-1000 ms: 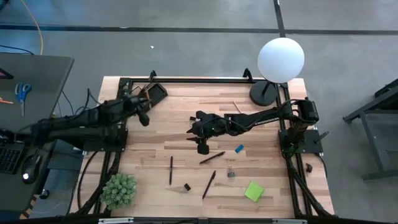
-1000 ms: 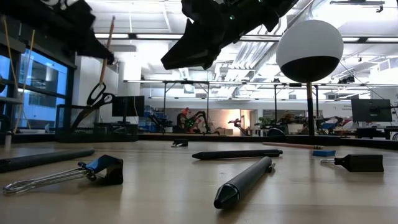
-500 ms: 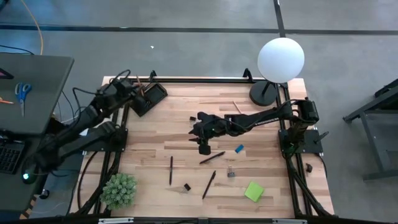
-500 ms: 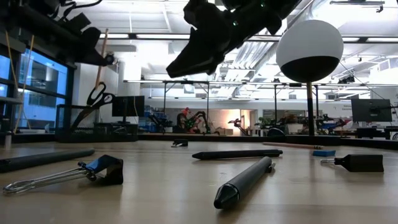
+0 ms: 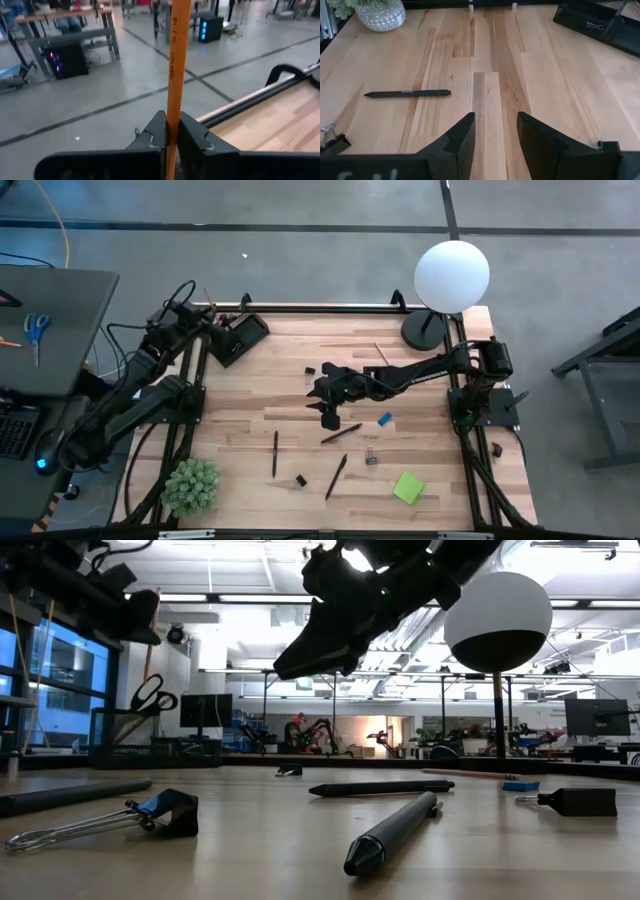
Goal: Pick and place office supplies into organizer
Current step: Put the orange pencil into the black desk organizer
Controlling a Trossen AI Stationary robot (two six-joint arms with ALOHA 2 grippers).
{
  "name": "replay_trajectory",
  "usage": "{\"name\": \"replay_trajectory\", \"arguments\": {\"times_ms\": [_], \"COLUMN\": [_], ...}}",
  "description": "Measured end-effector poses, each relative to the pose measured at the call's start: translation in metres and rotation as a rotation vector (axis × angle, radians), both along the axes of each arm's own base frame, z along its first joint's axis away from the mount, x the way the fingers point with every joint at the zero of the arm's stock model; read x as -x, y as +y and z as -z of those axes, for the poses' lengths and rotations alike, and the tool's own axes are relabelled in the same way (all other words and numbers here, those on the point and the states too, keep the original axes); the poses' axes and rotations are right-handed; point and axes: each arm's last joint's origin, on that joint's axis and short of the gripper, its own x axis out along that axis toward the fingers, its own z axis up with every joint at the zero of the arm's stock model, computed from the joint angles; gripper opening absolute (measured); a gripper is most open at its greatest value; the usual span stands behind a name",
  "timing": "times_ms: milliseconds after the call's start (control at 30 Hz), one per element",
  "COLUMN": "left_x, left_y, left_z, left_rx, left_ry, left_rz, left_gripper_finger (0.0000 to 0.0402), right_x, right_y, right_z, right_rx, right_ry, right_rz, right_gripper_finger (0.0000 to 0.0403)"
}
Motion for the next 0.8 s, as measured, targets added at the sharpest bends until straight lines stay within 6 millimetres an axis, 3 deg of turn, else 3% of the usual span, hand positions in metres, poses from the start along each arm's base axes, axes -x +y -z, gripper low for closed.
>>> {"name": "replay_trajectory", "arguments": {"times_ms": [300,600,800], "left_x": [0.003,-0.002,-0.005], "left_y": [0.002,0.016,0.019], "left_z": [0.006,0.049,0.052], "left_rx": [0.032,0.175,0.178], "left_ry": [0.064,0.172,0.157], "left_rz": [-0.112,-0.175,-0.133], "left_gripper_finger": [0.0006,0.0007,0.0023], "right_x": [0.0,0.0,0.0], "right_y": [0.001,0.001,0.001], "right_z": [0.0,0.0,0.0], "right_rx": [0.0,0.009,0.021], "right_ry": [0.0,0.0,-0.001], "right_rz": [0.0,-0.006,-0.013], "right_gripper_finger": [0.0138,0.0138,0.0138]}}
